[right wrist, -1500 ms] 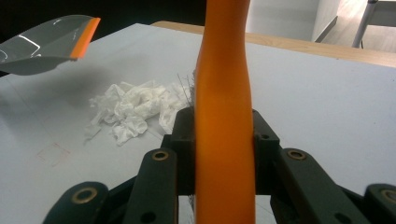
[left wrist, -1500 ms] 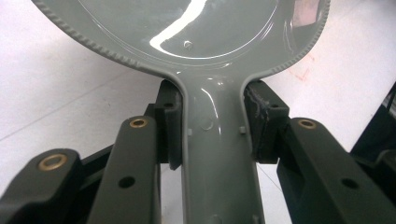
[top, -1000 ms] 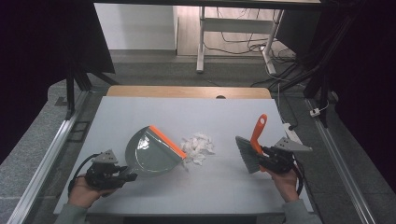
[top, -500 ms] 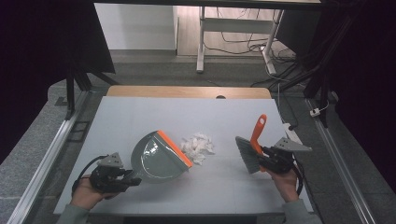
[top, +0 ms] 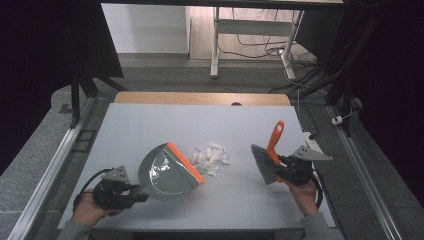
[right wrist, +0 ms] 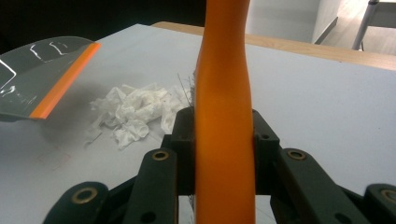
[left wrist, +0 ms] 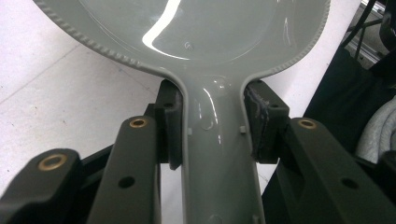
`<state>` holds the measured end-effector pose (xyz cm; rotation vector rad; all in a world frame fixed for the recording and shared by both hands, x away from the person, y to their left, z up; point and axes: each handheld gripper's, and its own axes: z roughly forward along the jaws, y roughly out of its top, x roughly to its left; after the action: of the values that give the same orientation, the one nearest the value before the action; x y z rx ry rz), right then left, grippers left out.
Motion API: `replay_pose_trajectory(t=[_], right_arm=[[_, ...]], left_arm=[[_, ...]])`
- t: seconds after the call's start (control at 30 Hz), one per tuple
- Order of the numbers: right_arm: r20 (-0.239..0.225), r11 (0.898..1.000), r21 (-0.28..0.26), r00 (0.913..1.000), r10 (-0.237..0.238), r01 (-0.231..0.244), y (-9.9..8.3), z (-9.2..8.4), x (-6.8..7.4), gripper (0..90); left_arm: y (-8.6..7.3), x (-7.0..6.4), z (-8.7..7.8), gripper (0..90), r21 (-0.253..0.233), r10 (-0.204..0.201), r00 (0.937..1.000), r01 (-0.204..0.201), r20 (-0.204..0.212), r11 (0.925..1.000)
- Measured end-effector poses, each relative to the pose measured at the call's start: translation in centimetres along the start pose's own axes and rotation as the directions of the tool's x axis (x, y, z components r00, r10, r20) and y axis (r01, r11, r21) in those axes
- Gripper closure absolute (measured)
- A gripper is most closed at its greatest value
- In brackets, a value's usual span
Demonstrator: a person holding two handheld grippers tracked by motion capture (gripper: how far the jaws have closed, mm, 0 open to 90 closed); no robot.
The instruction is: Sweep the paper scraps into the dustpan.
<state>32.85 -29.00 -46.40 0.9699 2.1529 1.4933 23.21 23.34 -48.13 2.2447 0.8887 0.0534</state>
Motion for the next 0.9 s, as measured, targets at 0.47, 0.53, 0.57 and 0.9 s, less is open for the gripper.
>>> replay_pose_trajectory(t=[0.47, 0.53, 0.57, 0.9], right_arm=[[0.007, 1.000, 0.005, 1.0000, -0.002, 0.002, 2.1, 3.1, 0.8, 69.9], [0.000, 1.000, 0.010, 1.0000, -0.009, 0.009, 2.3, 3.5, 1.1, 69.9], [0.000, 1.000, 0.010, 1.0000, -0.009, 0.009, 2.3, 3.5, 1.1, 69.9], [0.011, 0.999, 0.044, 0.9997, -0.024, 0.023, 3.2, 5.7, 1.5, 70.0]], left_arm=[[-0.9, -0.2, 0.2, 61.3, 0.041, 0.008, 0.9997, -0.009, 0.023, 0.9991], [-1.0, -0.2, 0.2, 61.2, 0.045, 0.012, 0.9996, -0.014, 0.026, 0.9989], [-1.0, -0.2, 0.2, 61.2, 0.047, 0.012, 0.9996, -0.014, 0.027, 0.9988], [-1.4, -0.2, 0.3, 61.2, 0.091, 0.027, 0.9992, -0.030, 0.028, 0.9954]])
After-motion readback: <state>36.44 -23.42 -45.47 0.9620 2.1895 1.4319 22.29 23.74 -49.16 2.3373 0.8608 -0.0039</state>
